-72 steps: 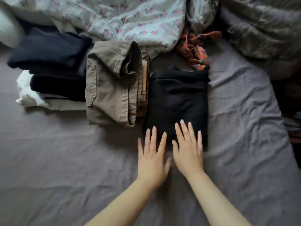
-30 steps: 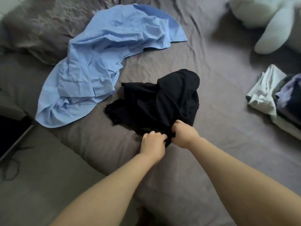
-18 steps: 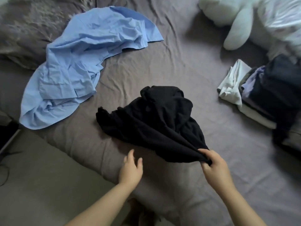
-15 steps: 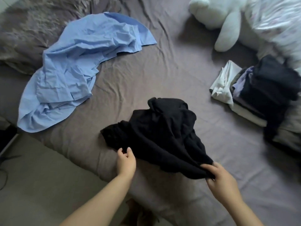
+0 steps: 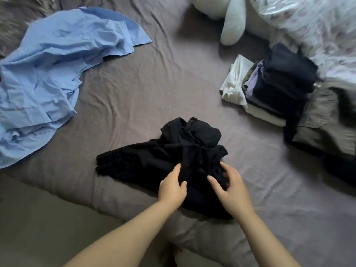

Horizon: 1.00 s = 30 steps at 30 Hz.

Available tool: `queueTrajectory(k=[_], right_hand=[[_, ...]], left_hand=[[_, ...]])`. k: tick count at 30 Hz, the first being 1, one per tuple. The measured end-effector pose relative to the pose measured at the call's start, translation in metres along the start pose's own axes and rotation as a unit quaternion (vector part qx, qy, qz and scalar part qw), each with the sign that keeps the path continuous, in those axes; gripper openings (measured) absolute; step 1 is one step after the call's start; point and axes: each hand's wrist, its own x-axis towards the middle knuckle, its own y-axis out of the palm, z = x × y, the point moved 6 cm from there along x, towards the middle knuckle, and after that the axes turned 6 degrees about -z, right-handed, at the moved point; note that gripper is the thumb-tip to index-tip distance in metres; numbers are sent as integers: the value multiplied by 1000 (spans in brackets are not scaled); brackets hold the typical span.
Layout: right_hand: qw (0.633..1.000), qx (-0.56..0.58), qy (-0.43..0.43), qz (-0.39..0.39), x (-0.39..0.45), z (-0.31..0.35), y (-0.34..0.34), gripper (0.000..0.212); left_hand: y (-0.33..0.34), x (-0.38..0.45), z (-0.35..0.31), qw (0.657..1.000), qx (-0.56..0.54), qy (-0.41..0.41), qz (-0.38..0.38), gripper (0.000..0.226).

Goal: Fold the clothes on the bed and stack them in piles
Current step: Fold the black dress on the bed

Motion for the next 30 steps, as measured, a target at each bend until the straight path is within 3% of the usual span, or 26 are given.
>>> queueTrajectory(k=[3, 5, 8, 10, 12, 14, 15, 17, 20, 23, 25, 27, 30], right_hand=[[985, 110, 126, 41, 17, 35, 30, 99], [981, 68, 172, 61, 19, 38, 44, 107], [979, 26, 192, 57, 6, 19, 55, 75], [974, 47, 221, -2, -13, -3, 44, 52], [962, 87, 246, -75, -37, -22, 23, 38], [950, 131, 252, -132, -62, -36, 3, 35], [946, 140, 252, -151, -73, -42, -4, 33], [936, 135, 270, -181, -91, -56, -12, 26], [920, 110, 329, -183, -104, -77, -2, 25], [915, 27, 371, -158, -105, -81, 15, 47], [922, -102, 336, -163, -99, -64, 19, 61], [953, -173, 188, -164, -86, -33, 27, 63], [990, -133, 49, -23, -69, 2, 68, 59]], left_hand=[[26, -46, -4, 989, 40, 108, 97, 58], [36, -75, 1, 968, 78, 141, 193, 59], [35, -99, 17, 940, 87, 139, 301, 52], [13, -87, 26, 961, 73, 112, 241, 36], [-23, -60, 36, 991, 41, 80, 99, 28], [-60, -30, 45, 998, 14, 56, -24, 32], [-72, -15, 48, 998, 18, 40, -48, 38], [-78, 12, 54, 999, 42, -9, -18, 56], [-56, 31, 57, 991, 51, -41, 113, 81], [-23, 21, 65, 976, 56, -46, 204, 88], [-13, 9, 74, 977, 51, -51, 202, 82], [-13, -5, 80, 980, 73, -24, 182, 81], [-23, -28, 99, 984, 72, -13, 163, 100]])
